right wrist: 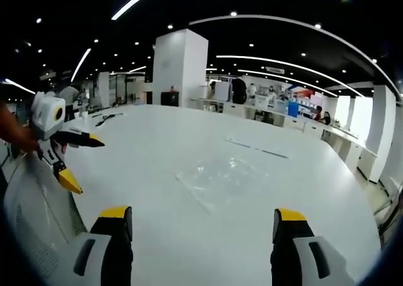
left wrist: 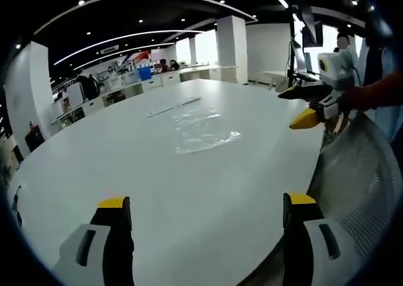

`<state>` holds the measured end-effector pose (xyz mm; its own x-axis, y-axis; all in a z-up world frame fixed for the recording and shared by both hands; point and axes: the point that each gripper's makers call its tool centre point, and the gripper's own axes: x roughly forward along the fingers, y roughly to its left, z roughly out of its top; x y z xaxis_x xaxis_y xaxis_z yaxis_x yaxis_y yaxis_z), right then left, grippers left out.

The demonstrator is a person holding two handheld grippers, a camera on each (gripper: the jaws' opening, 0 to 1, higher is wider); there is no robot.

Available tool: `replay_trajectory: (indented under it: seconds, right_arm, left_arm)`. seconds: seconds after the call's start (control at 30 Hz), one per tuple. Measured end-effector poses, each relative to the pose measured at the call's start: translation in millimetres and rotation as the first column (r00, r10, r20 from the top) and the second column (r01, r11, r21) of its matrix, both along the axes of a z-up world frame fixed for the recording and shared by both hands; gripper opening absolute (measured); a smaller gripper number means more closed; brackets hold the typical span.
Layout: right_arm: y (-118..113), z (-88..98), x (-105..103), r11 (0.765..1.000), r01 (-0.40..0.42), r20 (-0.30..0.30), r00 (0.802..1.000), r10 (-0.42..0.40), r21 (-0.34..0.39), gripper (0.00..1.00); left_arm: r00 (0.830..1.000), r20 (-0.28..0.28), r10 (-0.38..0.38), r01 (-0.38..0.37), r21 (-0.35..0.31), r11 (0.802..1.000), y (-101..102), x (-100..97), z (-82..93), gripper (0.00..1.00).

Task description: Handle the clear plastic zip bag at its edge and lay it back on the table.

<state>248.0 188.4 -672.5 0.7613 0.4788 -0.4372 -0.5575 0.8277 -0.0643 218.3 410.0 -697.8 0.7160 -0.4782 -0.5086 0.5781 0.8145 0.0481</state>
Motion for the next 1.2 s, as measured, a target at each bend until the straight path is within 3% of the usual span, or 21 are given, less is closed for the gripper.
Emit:
replay_trajectory:
  seconds: [0.37, 0.7, 1.2]
  right_arm:
    - [13, -0.3, 9, 0.998, -0.06, -0.004, 0.998, 0.06, 0.007, 0.92]
    - [17, -13.2, 10, 0.993, -0.114, -0.055, 0.992, 0.113, -0.014, 0.9]
    - [26, -15.0, 26, 0.982, -0.182, -0.075, 0.981, 0.178, -0.054, 0.87]
  left_arm:
    - [1.0, 0.014, -0.006, 0.006, 0.02, 1.0, -2, -0.5, 5.2, 0.99]
    - [1.0, 0.013, -0.019, 0.019, 0.017, 1.0, -11, -5.3, 5.3, 0.99]
    - [1.0, 0.017, -0.012, 0.012, 0.004, 1.0, -8, 3.4, 8.2, 0.99]
